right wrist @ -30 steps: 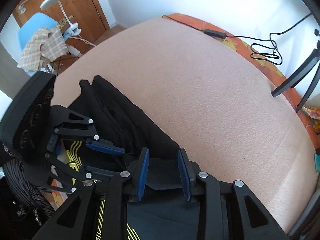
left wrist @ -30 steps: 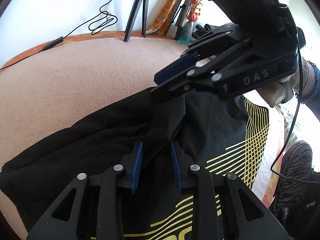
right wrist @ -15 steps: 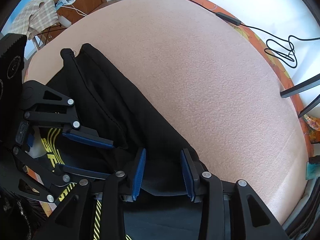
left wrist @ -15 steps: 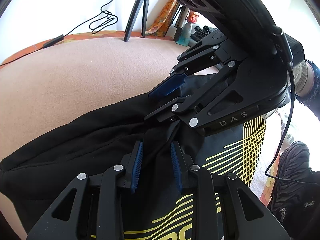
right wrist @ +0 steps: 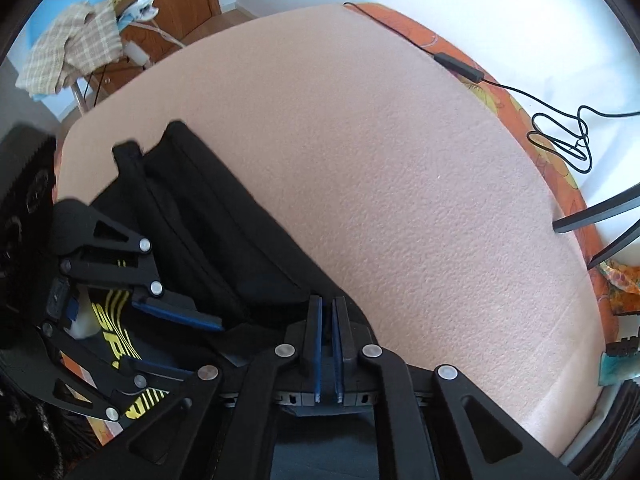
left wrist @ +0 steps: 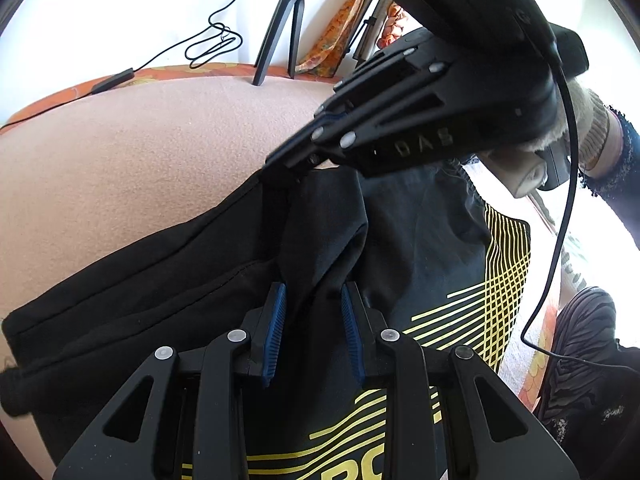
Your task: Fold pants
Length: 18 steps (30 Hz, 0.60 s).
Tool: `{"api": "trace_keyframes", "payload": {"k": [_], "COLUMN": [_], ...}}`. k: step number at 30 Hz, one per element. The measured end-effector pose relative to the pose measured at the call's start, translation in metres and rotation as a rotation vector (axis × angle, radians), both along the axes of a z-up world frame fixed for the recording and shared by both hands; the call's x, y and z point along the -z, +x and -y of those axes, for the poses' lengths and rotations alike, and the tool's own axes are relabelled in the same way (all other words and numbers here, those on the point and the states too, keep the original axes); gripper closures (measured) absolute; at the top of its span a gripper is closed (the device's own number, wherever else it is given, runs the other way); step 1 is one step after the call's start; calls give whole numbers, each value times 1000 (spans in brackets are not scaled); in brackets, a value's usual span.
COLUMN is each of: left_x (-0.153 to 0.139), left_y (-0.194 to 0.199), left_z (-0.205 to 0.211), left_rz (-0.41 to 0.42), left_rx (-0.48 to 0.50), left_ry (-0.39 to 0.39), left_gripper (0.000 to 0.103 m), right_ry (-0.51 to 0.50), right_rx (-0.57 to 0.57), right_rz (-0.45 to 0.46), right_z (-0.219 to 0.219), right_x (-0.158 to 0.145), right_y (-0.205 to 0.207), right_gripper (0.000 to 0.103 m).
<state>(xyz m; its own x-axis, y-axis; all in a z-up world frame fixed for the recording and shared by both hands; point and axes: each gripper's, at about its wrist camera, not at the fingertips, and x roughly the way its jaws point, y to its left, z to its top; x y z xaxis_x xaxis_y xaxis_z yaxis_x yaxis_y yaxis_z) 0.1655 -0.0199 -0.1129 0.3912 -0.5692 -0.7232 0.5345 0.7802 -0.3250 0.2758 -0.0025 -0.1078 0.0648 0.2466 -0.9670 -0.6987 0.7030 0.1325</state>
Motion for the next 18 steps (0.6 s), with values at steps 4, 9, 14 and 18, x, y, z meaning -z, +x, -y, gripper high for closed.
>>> {"api": "trace_keyframes", "payload": {"k": [4,9,14,18], "left_x": [-9,-26,-32,-39], "left_y": [1,0,6,-4], "left_z": [-9,-26,-73,-109], "left_rz": [10,125,86,88], "left_rx": [-57,-120,-228,-267], "left_ry": [4,126,61,27], "left_gripper": [78,74,74,74], "right_ry": [23,84,205,318], "right_rx": [52,197,251,148], "right_rz": [-9,-11,-38,-38], "right_z": [3,9,34,44], "right_x": [8,21,8,-12], "right_y": [20,45,43,16], "right_gripper": [102,103,87,51]}}
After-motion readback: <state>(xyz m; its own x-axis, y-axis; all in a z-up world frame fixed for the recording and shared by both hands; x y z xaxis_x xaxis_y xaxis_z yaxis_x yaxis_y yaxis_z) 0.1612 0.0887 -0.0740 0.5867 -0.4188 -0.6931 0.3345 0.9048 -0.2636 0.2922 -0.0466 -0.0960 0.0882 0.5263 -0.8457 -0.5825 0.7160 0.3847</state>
